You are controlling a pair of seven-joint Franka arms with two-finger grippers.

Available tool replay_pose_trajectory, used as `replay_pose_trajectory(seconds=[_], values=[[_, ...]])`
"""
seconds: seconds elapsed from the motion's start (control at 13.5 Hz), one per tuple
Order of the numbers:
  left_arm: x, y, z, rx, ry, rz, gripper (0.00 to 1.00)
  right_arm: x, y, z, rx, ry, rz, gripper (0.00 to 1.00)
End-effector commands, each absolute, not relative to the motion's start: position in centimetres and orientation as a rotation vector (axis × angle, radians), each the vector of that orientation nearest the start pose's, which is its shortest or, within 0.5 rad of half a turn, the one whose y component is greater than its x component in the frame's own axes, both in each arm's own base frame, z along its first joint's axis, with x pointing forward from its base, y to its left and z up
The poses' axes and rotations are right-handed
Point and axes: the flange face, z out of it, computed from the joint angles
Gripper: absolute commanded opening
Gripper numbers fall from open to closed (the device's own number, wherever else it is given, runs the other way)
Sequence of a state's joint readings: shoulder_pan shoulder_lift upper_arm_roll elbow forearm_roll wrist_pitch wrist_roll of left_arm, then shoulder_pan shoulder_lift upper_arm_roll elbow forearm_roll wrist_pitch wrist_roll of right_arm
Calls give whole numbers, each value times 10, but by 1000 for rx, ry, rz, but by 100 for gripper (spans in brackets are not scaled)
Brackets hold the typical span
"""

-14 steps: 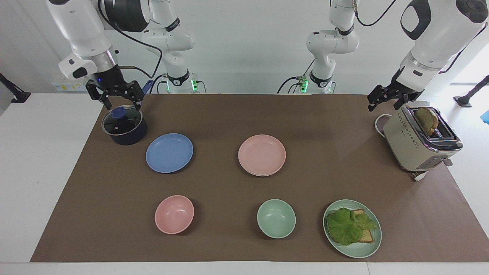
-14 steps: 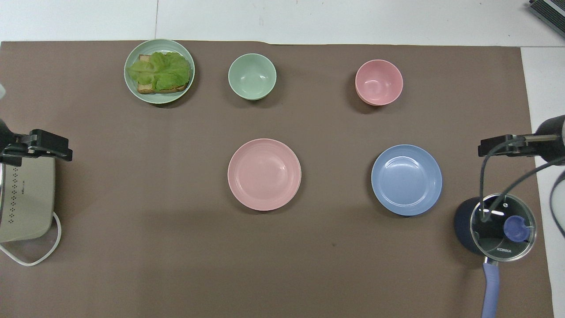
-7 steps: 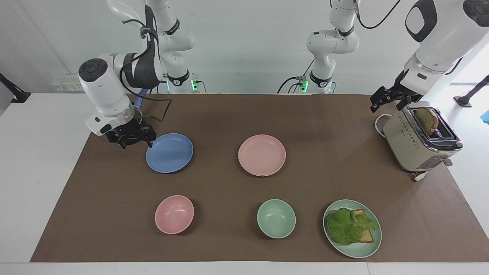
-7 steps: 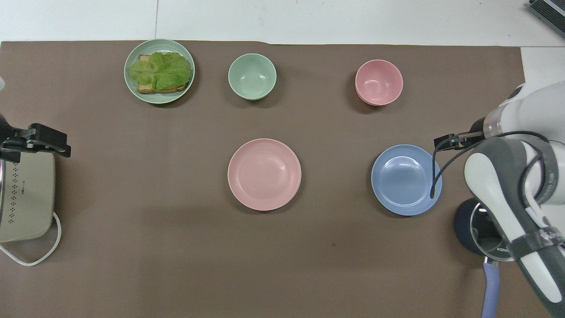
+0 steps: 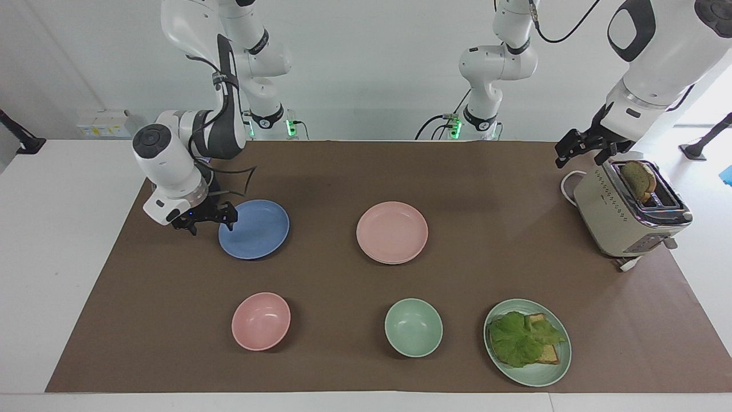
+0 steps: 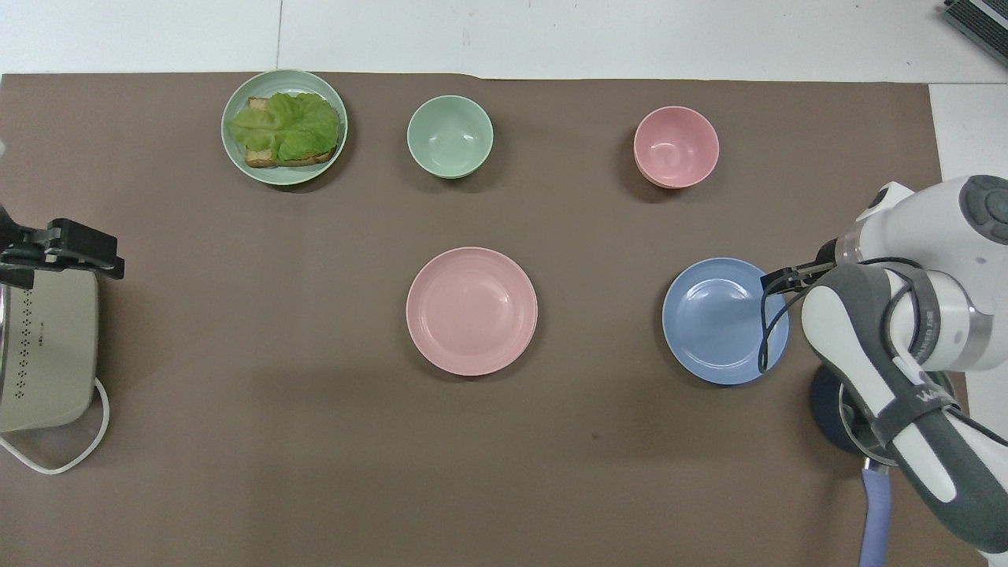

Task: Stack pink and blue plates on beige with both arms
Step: 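Reach the right gripper to the rim of the blue plate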

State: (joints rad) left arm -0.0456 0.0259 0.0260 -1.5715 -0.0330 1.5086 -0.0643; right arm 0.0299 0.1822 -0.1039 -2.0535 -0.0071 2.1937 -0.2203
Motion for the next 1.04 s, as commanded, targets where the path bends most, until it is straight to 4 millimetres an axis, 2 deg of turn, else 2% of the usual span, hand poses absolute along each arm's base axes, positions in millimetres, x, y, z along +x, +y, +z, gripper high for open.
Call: replay_pose_trajectory(seconds=[0.0, 0.15, 0.37, 0.52, 0.67, 0.74, 0.81, 0.96], values=[[553, -13, 609, -3161, -67, 150, 100, 563, -47, 321, -3121, -289, 84, 100], [553, -13, 609, -3161, -64, 150, 100, 561, -55, 310, -3118, -279, 115, 100], [553, -12, 609, -3161, -69, 150, 100, 558, -56, 304, -3112, -289, 134, 97], [553, -13, 609, -3161, -67, 150, 100, 557, -55, 304, -3111, -287, 138, 62], [553, -13, 609, -3161, -64, 150, 100, 557, -55, 303, -3111, -282, 140, 20], [553, -13, 609, -3161, -67, 150, 100, 557, -55, 303, -3112, -273, 140, 4], [553, -12, 609, -3161, -69, 150, 100, 557, -55, 303, -3108, -262, 138, 0], [553, -13, 609, -3161, -67, 147, 100, 559, -53, 302, -3086, -235, 134, 0]])
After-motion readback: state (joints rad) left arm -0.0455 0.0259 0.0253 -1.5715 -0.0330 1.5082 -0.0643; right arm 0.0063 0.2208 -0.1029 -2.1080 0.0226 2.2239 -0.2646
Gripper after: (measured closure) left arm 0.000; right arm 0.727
